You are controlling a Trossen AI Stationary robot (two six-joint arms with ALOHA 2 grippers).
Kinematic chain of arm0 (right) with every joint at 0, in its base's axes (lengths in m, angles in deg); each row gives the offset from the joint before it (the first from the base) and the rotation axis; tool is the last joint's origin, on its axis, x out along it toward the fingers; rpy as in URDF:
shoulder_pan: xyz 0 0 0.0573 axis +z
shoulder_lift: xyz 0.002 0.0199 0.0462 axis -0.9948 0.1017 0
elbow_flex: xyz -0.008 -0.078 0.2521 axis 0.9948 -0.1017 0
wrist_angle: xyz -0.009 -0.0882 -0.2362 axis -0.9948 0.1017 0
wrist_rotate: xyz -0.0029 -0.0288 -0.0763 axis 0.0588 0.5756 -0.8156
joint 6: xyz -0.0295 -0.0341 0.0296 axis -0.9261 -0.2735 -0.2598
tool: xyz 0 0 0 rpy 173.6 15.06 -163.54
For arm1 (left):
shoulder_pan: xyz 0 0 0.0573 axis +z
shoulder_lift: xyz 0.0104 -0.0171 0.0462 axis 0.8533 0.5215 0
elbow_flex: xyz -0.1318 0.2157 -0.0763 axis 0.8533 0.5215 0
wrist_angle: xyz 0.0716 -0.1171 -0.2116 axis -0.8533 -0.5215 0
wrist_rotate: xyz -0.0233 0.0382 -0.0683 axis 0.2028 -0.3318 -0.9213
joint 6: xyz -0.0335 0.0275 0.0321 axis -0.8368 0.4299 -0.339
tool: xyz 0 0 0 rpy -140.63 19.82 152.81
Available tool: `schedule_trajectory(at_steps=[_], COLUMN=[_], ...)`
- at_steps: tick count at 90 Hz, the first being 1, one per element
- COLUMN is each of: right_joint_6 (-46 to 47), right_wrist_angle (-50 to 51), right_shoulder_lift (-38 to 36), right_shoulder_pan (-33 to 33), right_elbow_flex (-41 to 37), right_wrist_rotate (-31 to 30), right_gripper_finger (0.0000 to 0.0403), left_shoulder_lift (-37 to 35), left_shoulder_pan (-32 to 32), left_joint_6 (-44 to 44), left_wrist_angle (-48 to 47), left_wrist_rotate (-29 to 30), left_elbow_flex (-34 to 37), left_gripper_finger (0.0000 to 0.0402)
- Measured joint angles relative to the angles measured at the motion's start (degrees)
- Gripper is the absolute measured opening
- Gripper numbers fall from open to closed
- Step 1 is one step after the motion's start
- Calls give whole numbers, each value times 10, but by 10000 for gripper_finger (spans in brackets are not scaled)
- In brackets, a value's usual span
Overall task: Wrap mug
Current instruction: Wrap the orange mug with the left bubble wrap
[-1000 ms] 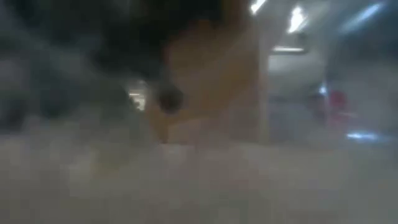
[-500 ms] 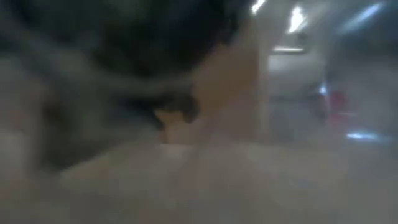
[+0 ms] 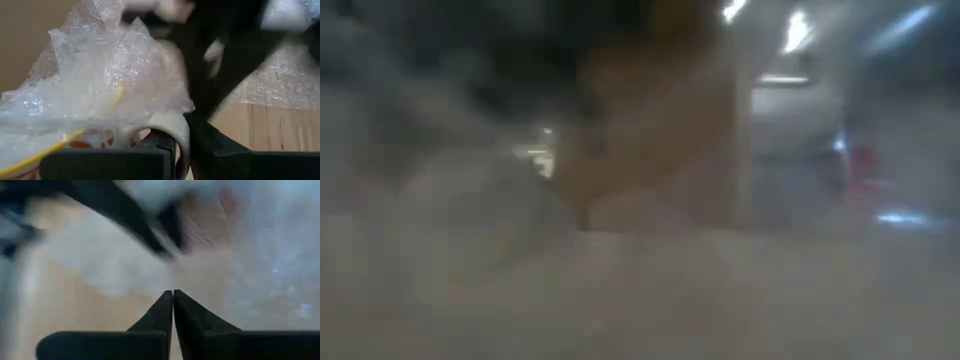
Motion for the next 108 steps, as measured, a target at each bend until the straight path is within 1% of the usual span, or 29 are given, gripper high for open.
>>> schedule_trajectory(at_steps=[6, 19, 25, 35, 44, 52, 63, 76, 81, 92, 108], right_joint_6=[2, 16, 20, 32, 43, 44, 28, -7, -14, -15, -1], right_wrist_angle=[1, 1, 4, 9, 10, 11, 17, 10, 9, 17, 13], right_shoulder_lift=[10, 9, 11, 10, 10, 10, -1, -21, -22, -2, 17], right_shoulder_pan=[1, 16, 25, 35, 43, 42, 42, 23, 5, -21, -13], right_elbow_flex=[-2, 1, 1, 1, 1, 1, 0, 1, 2, 0, 2], right_wrist_rotate=[0, 56, 57, 63, 77, 85, 68, -15, -32, -28, 26], right_gripper_finger=[1, 1, 1, 0, 1, 1, 1, 1, 1, 1, 1], left_shoulder_lift=[0, 0, 0, 0, 0, 1, 1, 1, 1, 2, 2], left_shoulder_pan=[0, 0, 1, 4, 7, 10, 11, 10, 11, 14, 16], left_joint_6=[1, 11, 8, -9, -22, -20, -19, -22, -22, -24, -11], left_wrist_angle=[0, -12, -23, -43, -50, -49, -49, -47, -46, -46, -46], left_wrist_rotate=[2, 19, 35, 43, 63, 65, 65, 65, 68, 67, 67], left_elbow_flex=[0, 0, 0, 0, 0, 0, 0, 0, 0, 0, 0], left_gripper_finger=[13, 13, 13, 13, 13, 13, 13, 13, 13, 13, 13])
